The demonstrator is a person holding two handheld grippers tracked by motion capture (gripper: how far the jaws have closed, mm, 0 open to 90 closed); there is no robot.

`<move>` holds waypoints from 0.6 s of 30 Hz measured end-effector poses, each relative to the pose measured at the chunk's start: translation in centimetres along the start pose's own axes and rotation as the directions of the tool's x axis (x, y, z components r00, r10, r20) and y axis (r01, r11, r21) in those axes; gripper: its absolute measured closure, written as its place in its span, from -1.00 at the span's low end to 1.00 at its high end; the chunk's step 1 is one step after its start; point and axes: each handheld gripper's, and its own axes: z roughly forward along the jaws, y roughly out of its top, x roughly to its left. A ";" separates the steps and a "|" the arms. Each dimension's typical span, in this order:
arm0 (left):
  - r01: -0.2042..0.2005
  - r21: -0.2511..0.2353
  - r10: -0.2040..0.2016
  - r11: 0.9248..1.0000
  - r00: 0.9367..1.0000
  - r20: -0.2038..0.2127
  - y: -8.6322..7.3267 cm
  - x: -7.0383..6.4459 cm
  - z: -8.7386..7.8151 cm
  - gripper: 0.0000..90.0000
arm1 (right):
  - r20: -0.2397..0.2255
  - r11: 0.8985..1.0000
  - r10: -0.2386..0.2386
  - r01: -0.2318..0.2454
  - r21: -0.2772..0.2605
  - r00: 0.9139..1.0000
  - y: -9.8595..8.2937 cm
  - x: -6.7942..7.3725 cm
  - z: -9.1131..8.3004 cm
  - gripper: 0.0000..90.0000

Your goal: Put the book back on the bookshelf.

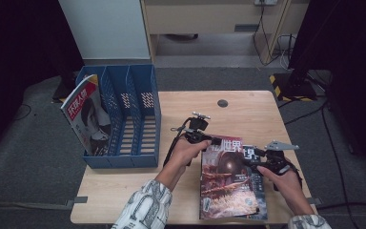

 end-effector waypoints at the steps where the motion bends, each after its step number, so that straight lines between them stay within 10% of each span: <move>1: -0.003 -0.003 0.003 1.000 1.000 -0.001 0.0 0.0 -0.2 0.77 | 0.009 1.000 0.007 -0.007 -0.004 1.000 0.0 -0.2 -0.2 -0.53; 18: -0.106 -0.096 0.102 0.990 0.993 -0.052 1.3 -1.5 -5.2 0.83 | 0.244 0.999 0.035 -0.032 -0.015 0.969 -0.4 -2.2 -1.6 -0.57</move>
